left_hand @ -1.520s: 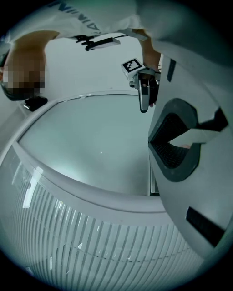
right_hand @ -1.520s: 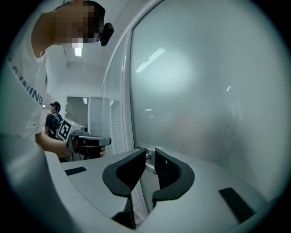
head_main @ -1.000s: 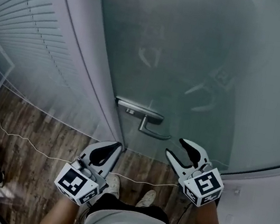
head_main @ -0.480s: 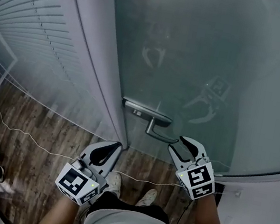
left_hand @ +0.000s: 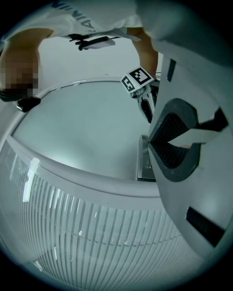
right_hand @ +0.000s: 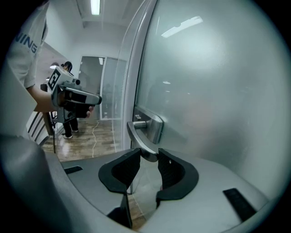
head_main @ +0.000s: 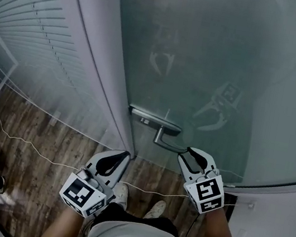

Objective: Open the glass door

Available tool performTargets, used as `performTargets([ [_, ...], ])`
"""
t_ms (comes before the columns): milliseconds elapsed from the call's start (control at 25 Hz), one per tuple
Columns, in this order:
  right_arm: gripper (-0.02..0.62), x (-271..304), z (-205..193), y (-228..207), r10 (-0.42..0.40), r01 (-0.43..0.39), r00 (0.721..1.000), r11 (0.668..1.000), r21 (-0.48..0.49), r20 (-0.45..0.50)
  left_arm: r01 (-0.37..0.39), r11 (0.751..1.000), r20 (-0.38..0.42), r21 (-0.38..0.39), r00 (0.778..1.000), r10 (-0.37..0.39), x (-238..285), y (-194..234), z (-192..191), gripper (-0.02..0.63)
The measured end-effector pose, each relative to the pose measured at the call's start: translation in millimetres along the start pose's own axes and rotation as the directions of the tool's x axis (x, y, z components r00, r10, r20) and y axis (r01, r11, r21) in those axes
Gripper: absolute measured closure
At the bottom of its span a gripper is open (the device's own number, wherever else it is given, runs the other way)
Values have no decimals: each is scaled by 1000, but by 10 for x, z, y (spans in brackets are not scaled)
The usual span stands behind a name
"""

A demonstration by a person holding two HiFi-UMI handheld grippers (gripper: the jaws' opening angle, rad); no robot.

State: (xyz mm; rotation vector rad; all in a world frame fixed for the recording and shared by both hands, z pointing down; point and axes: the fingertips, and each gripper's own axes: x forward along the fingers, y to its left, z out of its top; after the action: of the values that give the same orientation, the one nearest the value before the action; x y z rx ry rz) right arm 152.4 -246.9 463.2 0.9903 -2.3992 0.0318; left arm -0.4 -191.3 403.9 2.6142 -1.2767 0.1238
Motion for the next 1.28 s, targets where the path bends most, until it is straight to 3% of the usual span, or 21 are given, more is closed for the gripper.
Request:
performTargets([
  [440,469,40,-82,-18,19,-18,1000,997,75,-16,8,1000,18,0,1000,-8,59,-134,138,606],
  [680,469,60,-68,-99,10,-8,1000,998,64,-25,9,1000,19,-1,1000,-9,43,-189,125,606],
  [1280,469,273,20,-511,-68,68,998,994,84,-5,-11,1000,28,-4,1000,11,-43,-119,67,606],
])
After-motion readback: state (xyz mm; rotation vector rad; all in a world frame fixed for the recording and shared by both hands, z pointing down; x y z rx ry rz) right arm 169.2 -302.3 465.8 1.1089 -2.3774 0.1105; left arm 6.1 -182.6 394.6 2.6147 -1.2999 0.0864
